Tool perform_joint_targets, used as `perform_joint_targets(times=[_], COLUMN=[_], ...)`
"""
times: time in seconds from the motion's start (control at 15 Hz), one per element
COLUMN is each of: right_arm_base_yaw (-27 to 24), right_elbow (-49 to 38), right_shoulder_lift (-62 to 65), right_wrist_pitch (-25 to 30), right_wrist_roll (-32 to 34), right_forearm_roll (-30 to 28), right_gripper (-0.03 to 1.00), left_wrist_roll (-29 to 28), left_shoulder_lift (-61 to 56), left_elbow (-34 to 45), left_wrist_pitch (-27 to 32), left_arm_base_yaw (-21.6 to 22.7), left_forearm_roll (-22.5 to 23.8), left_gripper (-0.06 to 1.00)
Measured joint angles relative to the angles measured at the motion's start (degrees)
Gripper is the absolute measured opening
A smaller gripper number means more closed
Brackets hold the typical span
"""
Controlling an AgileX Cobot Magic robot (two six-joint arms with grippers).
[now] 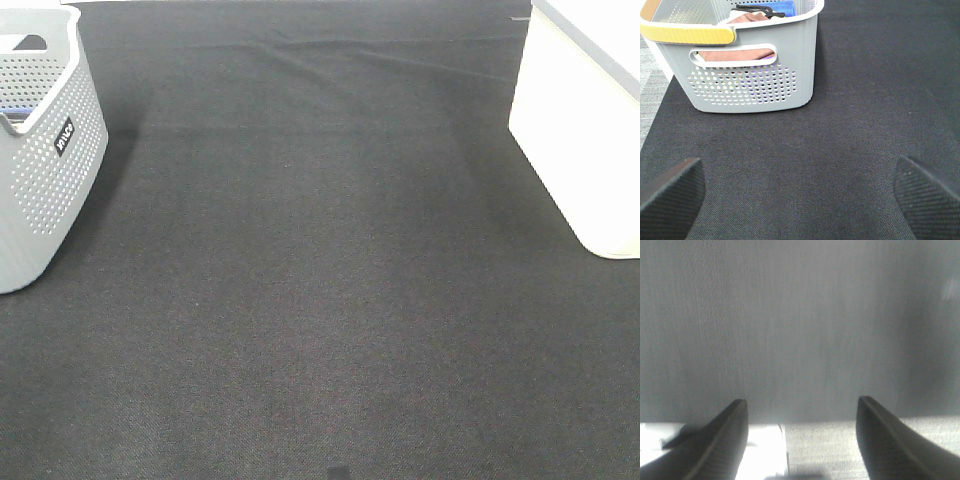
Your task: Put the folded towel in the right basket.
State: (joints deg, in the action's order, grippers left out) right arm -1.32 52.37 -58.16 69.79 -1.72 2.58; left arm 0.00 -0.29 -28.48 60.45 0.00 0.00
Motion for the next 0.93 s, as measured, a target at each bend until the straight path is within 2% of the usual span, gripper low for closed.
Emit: perform_joint_targets(times=[0.27, 0.53, 0.73, 0.93], right_arm_base_yaw=[0.0, 0.0, 0.0, 0.0], right_elbow=[-12.8, -19.8, -23.0, -23.3], right_shoulder_lift=[20.1, 41.7, 51.1, 54.4], right_wrist_pitch=[0.1, -6.4, -8.3, -8.6], right_wrist_roll=[0.0, -0.6, -2.1, -2.3], right_forearm_roll=[0.0, -0.1, -0.3, -0.6], right_gripper=[0.6, 0.6, 0.6, 0.6], left_wrist_roll=[0.0, 0.0, 0.0, 0.0], left_shoulder_lift=[0.0, 0.0, 0.0, 0.0], left_elbow=[0.0, 0.0, 0.0, 0.0], left_wrist_pitch=[0.0, 0.0, 0.0, 0.0], left_arm_base_yaw=[0.0, 0.0, 0.0, 0.0], left_forearm_roll=[0.0, 0.0, 0.0, 0.0], left_gripper=[0.97, 0.97, 0.97, 0.97])
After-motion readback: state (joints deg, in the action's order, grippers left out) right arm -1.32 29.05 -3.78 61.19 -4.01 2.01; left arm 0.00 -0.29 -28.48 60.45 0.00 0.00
